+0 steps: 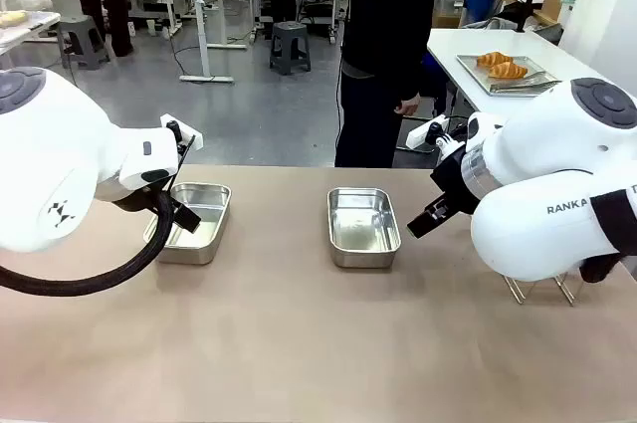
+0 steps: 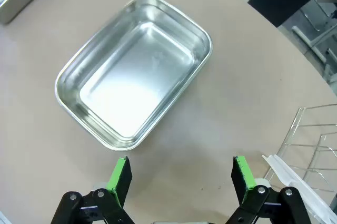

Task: Place the bread in airtight containers.
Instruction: Lift both Airtight Container.

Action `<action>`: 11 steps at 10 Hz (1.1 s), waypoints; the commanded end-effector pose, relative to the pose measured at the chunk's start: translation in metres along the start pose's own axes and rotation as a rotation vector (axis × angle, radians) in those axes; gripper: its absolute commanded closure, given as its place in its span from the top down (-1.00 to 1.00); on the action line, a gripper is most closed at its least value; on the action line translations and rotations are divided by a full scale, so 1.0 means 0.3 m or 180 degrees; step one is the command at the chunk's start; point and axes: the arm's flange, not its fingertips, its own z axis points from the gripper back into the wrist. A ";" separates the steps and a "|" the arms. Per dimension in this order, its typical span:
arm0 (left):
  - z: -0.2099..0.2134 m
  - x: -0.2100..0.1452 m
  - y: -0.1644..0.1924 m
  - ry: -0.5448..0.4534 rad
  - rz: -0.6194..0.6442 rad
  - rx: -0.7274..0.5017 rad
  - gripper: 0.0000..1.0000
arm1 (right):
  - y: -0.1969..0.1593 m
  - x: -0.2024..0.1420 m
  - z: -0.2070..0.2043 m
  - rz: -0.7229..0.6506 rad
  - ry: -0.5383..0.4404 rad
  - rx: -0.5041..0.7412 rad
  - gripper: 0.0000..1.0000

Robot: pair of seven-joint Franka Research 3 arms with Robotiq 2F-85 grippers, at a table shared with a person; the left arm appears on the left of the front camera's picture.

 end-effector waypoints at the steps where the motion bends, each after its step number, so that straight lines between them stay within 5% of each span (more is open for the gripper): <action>1: 0.000 0.000 0.000 -0.0001 0.0000 0.0000 1.00 | 0.000 0.000 0.000 0.0000 -0.0001 0.0000 1.00; 11: 0.060 0.038 0.033 -0.0111 0.0007 -0.0100 1.00 | -0.039 0.052 0.067 -0.0022 -0.0133 -0.0016 1.00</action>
